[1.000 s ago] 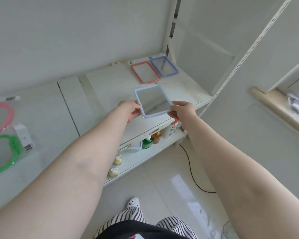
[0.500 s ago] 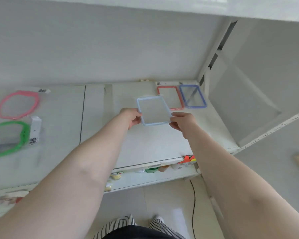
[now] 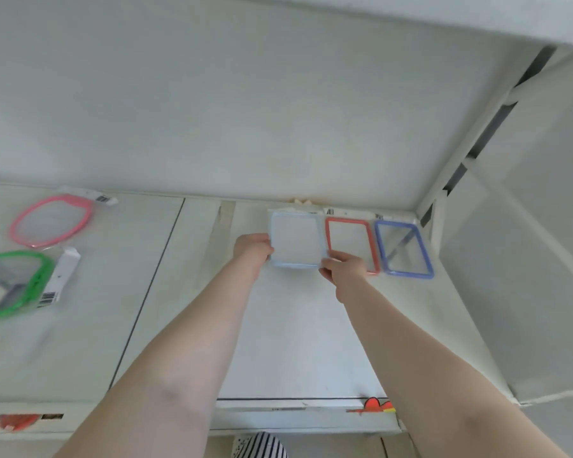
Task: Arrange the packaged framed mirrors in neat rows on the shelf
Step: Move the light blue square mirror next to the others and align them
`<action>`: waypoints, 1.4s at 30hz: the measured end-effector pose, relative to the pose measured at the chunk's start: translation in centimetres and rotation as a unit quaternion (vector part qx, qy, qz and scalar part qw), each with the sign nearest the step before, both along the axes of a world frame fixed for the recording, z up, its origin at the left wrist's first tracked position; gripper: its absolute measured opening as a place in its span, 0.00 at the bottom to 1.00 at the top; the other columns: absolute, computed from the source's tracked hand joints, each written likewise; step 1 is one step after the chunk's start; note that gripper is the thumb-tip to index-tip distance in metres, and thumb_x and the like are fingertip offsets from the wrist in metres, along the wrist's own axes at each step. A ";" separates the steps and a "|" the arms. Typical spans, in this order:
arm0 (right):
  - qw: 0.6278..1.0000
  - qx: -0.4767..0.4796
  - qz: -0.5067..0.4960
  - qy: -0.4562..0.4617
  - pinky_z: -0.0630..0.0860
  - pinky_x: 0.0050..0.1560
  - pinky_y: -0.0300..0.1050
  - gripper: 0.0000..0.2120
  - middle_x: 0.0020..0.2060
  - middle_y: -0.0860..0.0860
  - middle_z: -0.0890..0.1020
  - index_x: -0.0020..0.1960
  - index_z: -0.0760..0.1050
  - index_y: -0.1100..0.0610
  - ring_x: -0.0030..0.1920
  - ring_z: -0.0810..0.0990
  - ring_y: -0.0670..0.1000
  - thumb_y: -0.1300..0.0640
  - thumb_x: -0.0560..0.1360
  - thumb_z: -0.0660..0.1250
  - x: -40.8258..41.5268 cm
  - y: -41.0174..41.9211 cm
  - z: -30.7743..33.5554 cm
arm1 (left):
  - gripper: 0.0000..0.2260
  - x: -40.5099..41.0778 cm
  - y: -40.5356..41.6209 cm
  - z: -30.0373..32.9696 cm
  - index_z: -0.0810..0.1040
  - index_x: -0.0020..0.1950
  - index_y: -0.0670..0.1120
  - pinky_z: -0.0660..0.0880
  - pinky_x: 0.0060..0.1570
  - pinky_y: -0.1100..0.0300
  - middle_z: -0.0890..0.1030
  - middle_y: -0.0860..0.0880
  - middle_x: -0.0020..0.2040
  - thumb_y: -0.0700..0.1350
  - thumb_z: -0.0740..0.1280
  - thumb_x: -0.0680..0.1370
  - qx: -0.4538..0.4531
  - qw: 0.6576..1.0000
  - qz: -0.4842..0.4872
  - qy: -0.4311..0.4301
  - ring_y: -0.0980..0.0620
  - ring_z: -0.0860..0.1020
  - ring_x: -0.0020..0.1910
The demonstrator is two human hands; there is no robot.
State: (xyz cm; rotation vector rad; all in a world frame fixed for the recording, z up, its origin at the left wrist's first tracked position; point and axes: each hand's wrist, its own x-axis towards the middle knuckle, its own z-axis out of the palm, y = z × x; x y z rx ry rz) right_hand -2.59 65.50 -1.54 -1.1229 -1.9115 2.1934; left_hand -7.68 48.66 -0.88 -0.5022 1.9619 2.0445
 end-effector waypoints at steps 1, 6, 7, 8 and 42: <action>1.000 0.002 -0.002 -0.002 0.80 0.53 0.44 0.18 0.41 0.54 0.82 0.62 0.77 0.62 0.36 0.81 0.51 0.70 0.74 0.67 -0.6 0.1 -0.3 | 0.13 -0.4 0.2 -0.3 0.81 0.50 0.41 0.72 0.30 0.66 0.78 0.58 0.23 0.27 0.66 0.71 -0.009 1.000 -0.007 0.009 0.54 0.78 0.32; 1.000 0.026 0.010 0.003 0.78 0.49 0.42 0.16 0.46 0.56 0.81 0.63 0.76 0.61 0.35 0.80 0.48 0.67 0.75 0.66 -2.3 0.5 -1.1 | 0.23 -1.4 1.0 -1.8 0.72 0.67 0.37 0.71 0.48 0.60 0.75 0.45 0.54 0.31 0.70 0.72 -0.052 0.996 -0.059 0.045 0.48 0.75 0.55; 0.999 0.044 0.022 -0.001 0.77 0.45 0.41 0.16 0.47 0.57 0.81 0.63 0.76 0.61 0.34 0.80 0.48 0.67 0.76 0.66 -2.3 0.5 -1.4 | 0.27 -1.2 1.2 -2.3 0.70 0.70 0.38 0.71 0.53 0.59 0.75 0.44 0.58 0.32 0.71 0.72 -0.075 0.993 -0.078 0.053 0.48 0.75 0.58; 0.996 0.073 0.040 -0.009 0.77 0.41 0.38 0.17 0.49 0.58 0.82 0.64 0.75 0.62 0.34 0.80 0.48 0.66 0.76 0.66 -2.4 0.5 -1.7 | 0.31 -1.1 1.4 -2.9 0.68 0.72 0.40 0.71 0.58 0.59 0.74 0.42 0.63 0.33 0.72 0.71 -0.101 0.989 -0.095 0.053 0.48 0.75 0.62; 0.827 0.528 0.169 -0.097 0.56 0.74 0.51 0.19 0.72 0.54 0.66 0.65 0.73 0.49 0.74 0.58 0.57 0.45 0.77 0.64 -1.9 5.3 -5.1 | 0.46 -1.6 5.5 -8.0 0.43 0.78 0.42 0.43 0.75 0.45 0.45 0.42 0.80 0.55 0.70 0.73 -0.451 0.859 -0.196 0.143 0.42 0.43 0.79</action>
